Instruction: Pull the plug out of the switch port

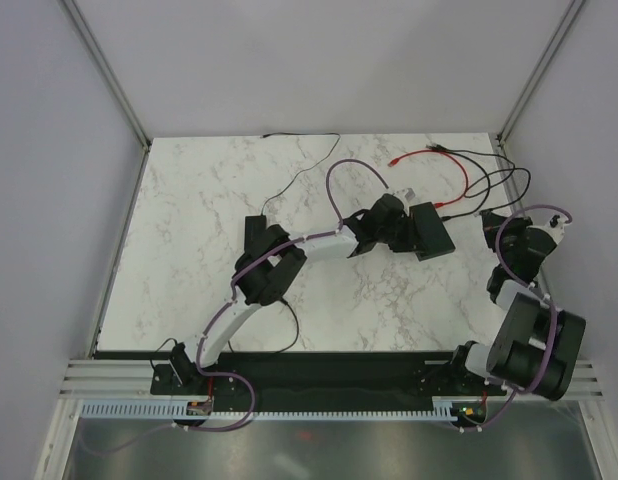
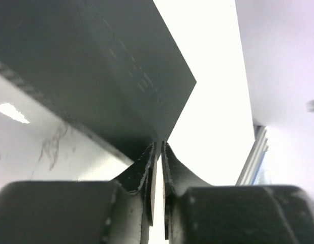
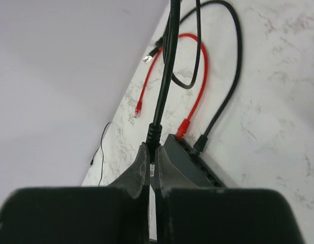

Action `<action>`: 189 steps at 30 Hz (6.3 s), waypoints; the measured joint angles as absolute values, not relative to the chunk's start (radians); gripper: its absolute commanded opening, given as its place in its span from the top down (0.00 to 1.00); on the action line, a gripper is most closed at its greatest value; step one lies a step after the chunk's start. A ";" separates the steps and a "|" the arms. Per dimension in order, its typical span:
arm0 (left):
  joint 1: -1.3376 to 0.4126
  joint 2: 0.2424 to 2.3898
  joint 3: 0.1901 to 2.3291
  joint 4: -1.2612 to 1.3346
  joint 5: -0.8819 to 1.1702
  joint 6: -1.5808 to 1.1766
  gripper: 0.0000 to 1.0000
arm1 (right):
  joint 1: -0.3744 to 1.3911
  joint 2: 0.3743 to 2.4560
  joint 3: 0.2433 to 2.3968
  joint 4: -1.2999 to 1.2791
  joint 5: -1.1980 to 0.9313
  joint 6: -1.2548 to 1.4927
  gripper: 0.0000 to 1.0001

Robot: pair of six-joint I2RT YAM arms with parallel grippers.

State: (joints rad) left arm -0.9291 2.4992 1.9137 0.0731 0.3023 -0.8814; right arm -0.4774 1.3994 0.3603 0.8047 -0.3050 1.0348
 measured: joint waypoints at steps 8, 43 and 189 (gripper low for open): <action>-0.949 2.403 1.785 0.104 0.223 -0.733 0.79 | -0.480 1.105 0.502 0.380 -0.263 0.847 1.00; -0.611 1.658 1.079 0.158 -0.187 -0.529 0.75 | -0.281 0.934 1.338 -0.107 -0.599 0.959 1.00; -0.905 2.580 2.075 0.091 0.104 -0.643 0.69 | -0.396 1.930 0.610 0.862 -0.572 0.986 0.53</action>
State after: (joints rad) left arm -0.9047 2.5805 2.0750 0.0914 0.1036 -0.6430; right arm -0.3962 1.9305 0.6098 0.8616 -0.5716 0.9855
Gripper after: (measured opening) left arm 0.316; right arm 0.470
